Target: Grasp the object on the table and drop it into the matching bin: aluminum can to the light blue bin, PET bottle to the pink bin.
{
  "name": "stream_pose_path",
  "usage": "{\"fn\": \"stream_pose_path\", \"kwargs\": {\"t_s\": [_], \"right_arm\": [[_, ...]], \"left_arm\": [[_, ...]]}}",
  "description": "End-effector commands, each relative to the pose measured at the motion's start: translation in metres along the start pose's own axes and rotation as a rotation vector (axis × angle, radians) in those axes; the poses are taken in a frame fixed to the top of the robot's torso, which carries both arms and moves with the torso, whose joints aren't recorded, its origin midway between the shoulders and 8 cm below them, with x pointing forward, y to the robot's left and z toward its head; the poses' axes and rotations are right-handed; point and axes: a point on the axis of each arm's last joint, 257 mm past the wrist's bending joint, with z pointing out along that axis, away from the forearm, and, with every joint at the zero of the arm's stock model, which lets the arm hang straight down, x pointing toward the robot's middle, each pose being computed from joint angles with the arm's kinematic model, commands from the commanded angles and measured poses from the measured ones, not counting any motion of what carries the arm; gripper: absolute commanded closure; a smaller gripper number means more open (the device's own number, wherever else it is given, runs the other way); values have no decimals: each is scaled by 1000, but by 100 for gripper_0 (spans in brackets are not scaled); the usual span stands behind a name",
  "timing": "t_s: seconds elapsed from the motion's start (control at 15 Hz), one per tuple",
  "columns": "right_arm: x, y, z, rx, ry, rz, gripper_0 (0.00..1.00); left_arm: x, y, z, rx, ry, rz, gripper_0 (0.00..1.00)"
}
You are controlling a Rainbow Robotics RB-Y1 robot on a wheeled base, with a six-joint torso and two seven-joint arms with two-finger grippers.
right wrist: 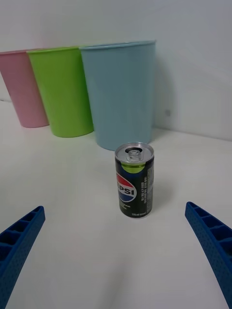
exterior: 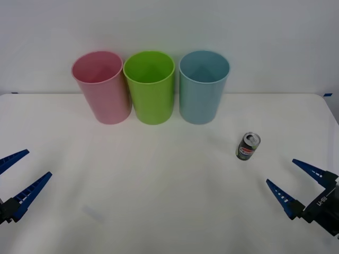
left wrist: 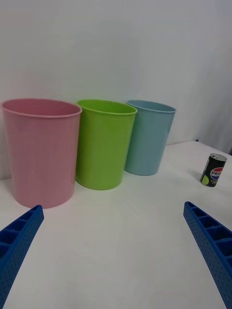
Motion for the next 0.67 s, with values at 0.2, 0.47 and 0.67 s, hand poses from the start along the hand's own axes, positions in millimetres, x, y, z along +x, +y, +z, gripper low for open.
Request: {"fn": "stream_pose_path", "kwargs": {"t_s": [0.2,0.47,0.67], "right_arm": [[12,3,28,45,20,-8,0],[23,2,63,92,22,17,0],[33,-4,87,98,23,41,0]], "left_arm": [[0,0,0,0,0,0,0],[0,0,0,0,0,0,0],[0,0,0,0,0,0,0]]}}
